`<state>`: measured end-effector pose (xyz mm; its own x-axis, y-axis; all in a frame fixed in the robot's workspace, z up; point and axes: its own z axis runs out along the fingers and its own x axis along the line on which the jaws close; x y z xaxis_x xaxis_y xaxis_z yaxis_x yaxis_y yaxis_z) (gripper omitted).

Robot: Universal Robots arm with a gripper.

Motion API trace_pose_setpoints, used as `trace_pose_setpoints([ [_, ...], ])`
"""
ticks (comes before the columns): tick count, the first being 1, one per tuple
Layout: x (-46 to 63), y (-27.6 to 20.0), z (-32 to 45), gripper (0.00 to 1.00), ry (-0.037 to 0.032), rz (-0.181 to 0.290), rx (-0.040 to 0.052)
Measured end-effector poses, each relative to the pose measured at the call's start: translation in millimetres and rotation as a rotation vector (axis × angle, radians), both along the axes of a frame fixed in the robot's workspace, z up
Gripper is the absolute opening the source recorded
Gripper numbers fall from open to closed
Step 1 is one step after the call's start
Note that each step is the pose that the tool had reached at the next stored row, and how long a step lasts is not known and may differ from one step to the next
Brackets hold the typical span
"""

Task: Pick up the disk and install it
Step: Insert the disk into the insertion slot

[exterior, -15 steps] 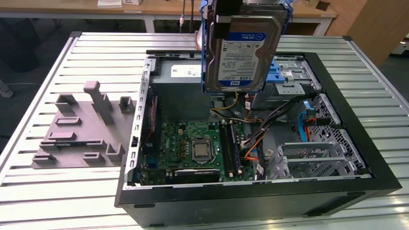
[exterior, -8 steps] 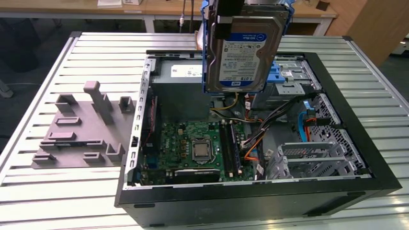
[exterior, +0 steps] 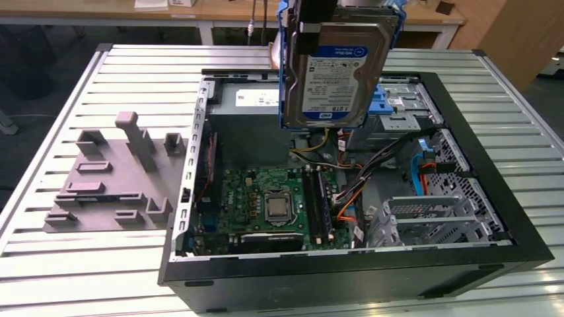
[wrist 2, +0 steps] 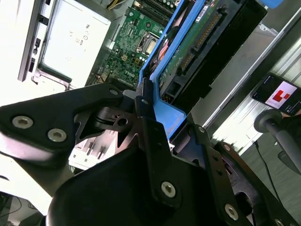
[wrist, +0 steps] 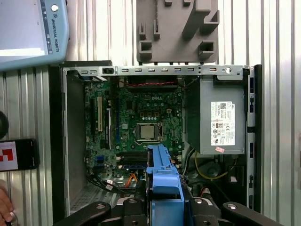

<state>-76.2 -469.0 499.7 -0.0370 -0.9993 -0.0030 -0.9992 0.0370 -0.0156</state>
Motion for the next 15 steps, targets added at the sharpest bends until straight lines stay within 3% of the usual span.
trace_pose_setpoints([
  [4,-0.1,-5.1,-0.3,0.36,-0.0001,0.000,0.0001],
  [10,2.8,-22.7,-1.9,0.36,0.0009,0.000,0.0001],
  [15,16.1,-28.1,-4.2,0.36,0.0063,0.000,0.0000],
])
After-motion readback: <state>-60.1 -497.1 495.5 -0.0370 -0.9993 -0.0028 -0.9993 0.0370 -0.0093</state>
